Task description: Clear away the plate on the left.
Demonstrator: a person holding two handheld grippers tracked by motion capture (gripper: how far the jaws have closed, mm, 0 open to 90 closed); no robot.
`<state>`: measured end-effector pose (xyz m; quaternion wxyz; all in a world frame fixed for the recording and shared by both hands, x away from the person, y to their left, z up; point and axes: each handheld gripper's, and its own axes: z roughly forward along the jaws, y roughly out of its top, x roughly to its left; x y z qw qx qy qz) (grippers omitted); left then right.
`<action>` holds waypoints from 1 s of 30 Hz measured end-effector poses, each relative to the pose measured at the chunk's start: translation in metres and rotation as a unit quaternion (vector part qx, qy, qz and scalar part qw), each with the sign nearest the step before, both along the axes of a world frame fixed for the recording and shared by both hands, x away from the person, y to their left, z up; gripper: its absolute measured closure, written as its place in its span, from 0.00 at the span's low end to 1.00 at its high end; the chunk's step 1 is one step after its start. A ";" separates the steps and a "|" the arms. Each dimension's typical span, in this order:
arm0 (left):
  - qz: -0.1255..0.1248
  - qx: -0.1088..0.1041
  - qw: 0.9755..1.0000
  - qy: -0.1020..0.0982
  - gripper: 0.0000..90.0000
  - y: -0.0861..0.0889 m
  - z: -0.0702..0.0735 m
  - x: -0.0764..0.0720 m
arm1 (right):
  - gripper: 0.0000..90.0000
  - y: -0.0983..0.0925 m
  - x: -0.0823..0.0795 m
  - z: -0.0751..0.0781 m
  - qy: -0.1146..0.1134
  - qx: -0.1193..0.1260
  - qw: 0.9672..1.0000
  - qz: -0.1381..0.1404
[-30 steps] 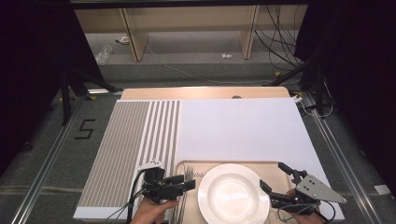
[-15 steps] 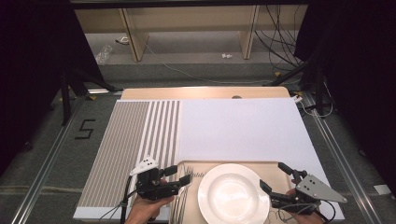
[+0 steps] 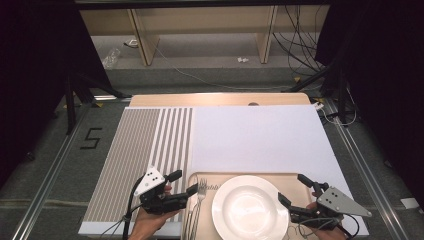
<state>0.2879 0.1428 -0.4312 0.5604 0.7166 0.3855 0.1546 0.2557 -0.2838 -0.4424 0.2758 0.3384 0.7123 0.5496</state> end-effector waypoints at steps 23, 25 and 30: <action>0.019 -0.007 0.998 -0.059 0.22 0.015 0.002 -0.002 | 0.18 0.001 -0.001 0.000 0.002 0.003 1.000 0.000; 0.018 -0.008 0.998 -0.065 0.22 0.015 0.003 -0.002 | 0.18 0.000 -0.001 0.000 0.002 0.002 1.000 -0.001; 0.012 -0.011 0.998 -0.065 0.20 0.014 0.002 -0.002 | 0.18 0.000 -0.001 0.000 0.004 0.003 1.000 -0.002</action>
